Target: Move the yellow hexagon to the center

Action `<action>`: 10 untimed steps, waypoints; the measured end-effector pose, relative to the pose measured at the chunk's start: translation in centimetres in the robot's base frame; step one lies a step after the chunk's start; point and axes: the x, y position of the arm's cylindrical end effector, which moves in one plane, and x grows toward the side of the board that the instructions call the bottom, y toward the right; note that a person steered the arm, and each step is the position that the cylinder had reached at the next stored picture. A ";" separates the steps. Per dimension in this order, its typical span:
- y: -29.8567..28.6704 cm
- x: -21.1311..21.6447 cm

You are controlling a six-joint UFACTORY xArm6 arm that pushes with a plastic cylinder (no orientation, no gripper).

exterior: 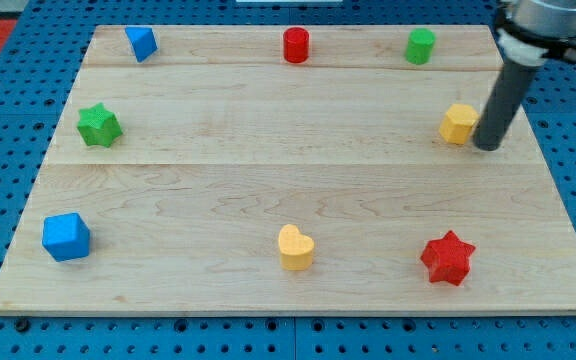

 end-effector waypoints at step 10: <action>-20.9 -0.1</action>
